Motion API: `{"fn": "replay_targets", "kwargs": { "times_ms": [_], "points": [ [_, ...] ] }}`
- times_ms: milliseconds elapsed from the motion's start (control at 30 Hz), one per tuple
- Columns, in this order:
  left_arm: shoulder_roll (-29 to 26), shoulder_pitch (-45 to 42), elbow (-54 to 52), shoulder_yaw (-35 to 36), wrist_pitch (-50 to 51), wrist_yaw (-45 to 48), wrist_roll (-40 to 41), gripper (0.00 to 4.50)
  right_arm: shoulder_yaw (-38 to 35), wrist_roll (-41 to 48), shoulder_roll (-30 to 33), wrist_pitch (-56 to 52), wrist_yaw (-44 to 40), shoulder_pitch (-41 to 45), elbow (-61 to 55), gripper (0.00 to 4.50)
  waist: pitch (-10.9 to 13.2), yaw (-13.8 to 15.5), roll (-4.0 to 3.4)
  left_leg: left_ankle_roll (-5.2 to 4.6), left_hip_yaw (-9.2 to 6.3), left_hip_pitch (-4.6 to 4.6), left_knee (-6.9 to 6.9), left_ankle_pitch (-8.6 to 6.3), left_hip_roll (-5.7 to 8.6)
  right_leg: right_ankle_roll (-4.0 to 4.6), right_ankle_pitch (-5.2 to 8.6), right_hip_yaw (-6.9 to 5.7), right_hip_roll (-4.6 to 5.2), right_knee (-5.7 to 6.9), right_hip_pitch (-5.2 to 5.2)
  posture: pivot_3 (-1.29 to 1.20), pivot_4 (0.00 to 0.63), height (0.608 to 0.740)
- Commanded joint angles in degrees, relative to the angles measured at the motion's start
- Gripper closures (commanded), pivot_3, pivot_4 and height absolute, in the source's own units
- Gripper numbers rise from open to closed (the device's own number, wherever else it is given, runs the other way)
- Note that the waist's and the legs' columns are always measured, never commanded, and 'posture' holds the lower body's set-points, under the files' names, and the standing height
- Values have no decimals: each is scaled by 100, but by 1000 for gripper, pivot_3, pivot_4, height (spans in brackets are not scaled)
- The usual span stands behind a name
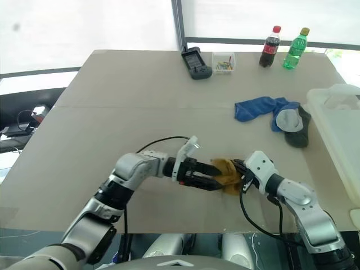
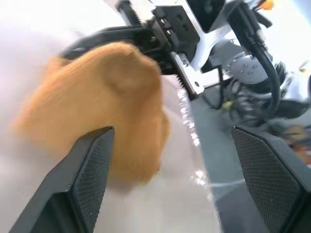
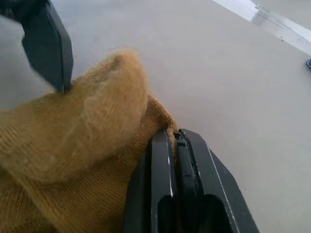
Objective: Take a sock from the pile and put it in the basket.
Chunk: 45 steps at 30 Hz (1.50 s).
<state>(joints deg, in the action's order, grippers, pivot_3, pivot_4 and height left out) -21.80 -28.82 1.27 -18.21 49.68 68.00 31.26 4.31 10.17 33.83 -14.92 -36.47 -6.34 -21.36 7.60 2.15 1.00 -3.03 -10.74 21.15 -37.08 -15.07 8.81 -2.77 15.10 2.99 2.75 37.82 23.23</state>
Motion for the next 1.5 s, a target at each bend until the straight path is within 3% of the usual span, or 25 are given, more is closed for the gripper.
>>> {"fn": "replay_targets", "kwargs": {
  "times_ms": [33,267,300,467,733,900,1000,1067,1200,1233,1500],
  "points": [
    [-317,88,-500,349,-418,120,43,368,-145,47,-40,6,25,-113,-54,4452,0,21,0,0,0,0,0,0,0,0,0,0,0,0,0,0,150,740],
    [-434,102,-478,456,-552,0,39,368,-947,646,-42,-386,140,-133,-717,4452,9,17,-11,-1,-1,6,-1,0,2,0,0,-2,2,-3,1,0,150,740],
    [-404,100,-465,442,-579,-17,24,368,-1023,725,-28,-427,114,-151,-803,3971,9,10,-12,-1,-1,6,0,0,1,0,0,-2,1,-3,2,0,150,740],
    [-439,175,-484,433,-829,69,-33,368,-1366,1268,1,-1145,263,-240,-1519,2582,10,-2,-14,-1,0,9,2,0,0,0,0,1,1,-2,2,0,150,740],
    [-544,209,-416,435,-939,84,-82,368,-1170,1718,-27,-2574,822,350,-1933,2582,11,1,-14,-1,2,9,0,0,0,0,0,1,1,-1,2,0,150,740],
    [-606,320,-562,484,-910,4,-49,368,-429,923,278,-2657,1047,415,-1786,2582,10,0,-15,-2,2,20,1,0,1,0,0,0,2,-3,17,0,150,740],
    [-705,462,-746,534,-983,-51,-60,368,-666,1084,290,-2902,1028,384,-1823,2582,10,-3,-14,-1,1,59,-14,1,1,1,-1,-3,2,3,47,0,150,740],
    [-784,553,-864,548,-1065,-81,-93,368,-852,1127,312,-2911,990,363,-1877,2047,10,0,-14,-1,1,61,-14,1,1,1,-2,-3,2,2,47,0,150,740],
    [-882,654,-1035,660,-1109,-113,12,368,-1007,1391,287,-3102,893,333,-2108,214,10,2,-15,-1,1,58,-15,1,1,1,-2,-5,2,4,45,0,150,740],
    [-897,662,-1055,677,-1107,-113,28,368,-1018,1416,287,-3145,907,343,-2140,29,10,1,-15,-1,1,59,-14,1,0,2,-2,-5,2,4,45,0,150,740],
    [-1000,687,-1041,746,-1199,-112,-6,368,-1101,1672,193,-4180,1218,290,-1865,29,10,5,-15,-2,1,59,-15,1,1,2,-2,-6,2,4,45,0,150,740]
  ]
}}
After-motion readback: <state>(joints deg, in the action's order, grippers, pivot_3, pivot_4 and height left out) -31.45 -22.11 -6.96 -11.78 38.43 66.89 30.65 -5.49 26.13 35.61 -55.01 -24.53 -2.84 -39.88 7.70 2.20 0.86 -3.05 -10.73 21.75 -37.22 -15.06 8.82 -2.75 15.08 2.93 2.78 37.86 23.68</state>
